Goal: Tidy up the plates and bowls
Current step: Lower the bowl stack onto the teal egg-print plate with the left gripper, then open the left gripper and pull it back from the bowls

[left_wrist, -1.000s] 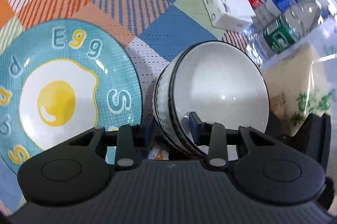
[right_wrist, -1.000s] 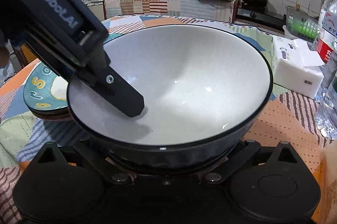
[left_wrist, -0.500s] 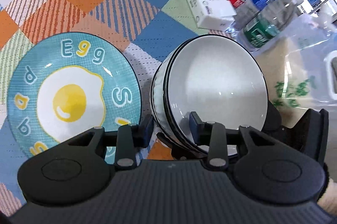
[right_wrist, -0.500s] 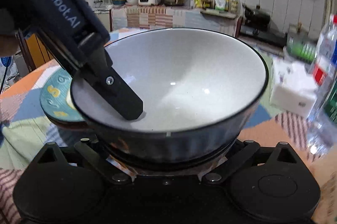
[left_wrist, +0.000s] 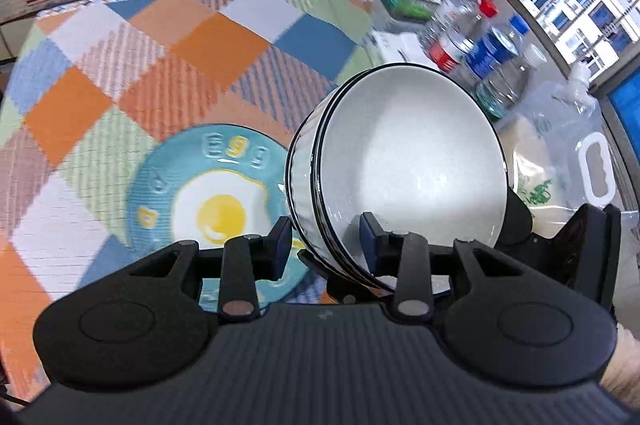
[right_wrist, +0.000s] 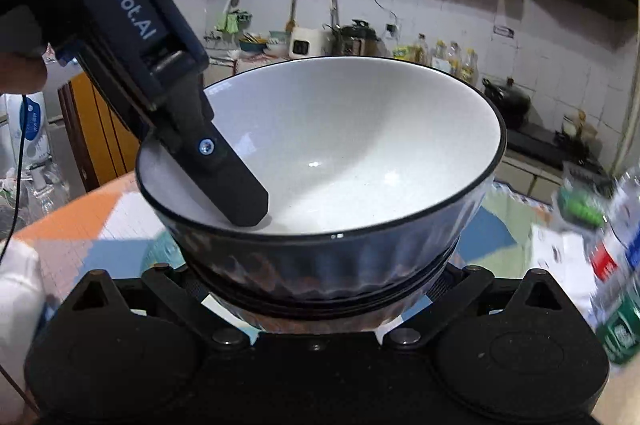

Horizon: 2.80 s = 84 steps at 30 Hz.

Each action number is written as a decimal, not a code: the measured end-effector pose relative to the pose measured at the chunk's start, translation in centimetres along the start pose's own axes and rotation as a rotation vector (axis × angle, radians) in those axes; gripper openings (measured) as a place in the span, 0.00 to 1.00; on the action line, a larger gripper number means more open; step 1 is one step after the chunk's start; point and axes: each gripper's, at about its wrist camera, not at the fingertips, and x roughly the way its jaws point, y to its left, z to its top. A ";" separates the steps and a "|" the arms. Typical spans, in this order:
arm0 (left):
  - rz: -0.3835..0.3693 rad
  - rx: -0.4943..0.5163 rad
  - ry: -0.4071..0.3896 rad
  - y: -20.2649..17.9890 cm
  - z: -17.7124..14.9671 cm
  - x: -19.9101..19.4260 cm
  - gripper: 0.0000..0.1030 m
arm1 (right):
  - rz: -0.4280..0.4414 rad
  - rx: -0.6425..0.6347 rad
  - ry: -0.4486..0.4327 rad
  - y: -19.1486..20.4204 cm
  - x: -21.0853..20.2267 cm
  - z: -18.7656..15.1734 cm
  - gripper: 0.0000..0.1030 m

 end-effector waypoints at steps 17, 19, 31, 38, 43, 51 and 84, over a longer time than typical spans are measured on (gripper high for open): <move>0.123 -0.099 -0.029 6.9 -1.7 0.2 0.34 | 0.148 -0.030 0.028 3.1 6.5 0.9 0.98; 0.134 -0.095 -0.026 7.3 -1.9 1.2 0.34 | 0.153 -0.023 0.041 3.2 7.4 0.6 0.98; 0.097 -0.149 -0.006 9.5 -2.7 4.7 0.34 | 0.137 0.003 0.115 3.6 9.9 -0.9 0.98; 0.079 -0.172 -0.012 10.0 -2.8 5.8 0.34 | 0.117 -0.006 0.138 3.6 10.4 -1.2 0.98; 0.079 -0.187 -0.009 10.3 -3.0 6.4 0.34 | 0.116 -0.005 0.154 3.7 10.7 -1.4 0.98; 0.083 -0.203 -0.005 10.6 -3.6 7.1 0.33 | 0.129 -0.016 0.173 3.8 11.1 -2.0 0.98; 0.272 -0.118 -0.272 6.1 -7.6 -2.0 0.42 | 0.023 0.085 0.240 3.6 3.2 -2.0 0.99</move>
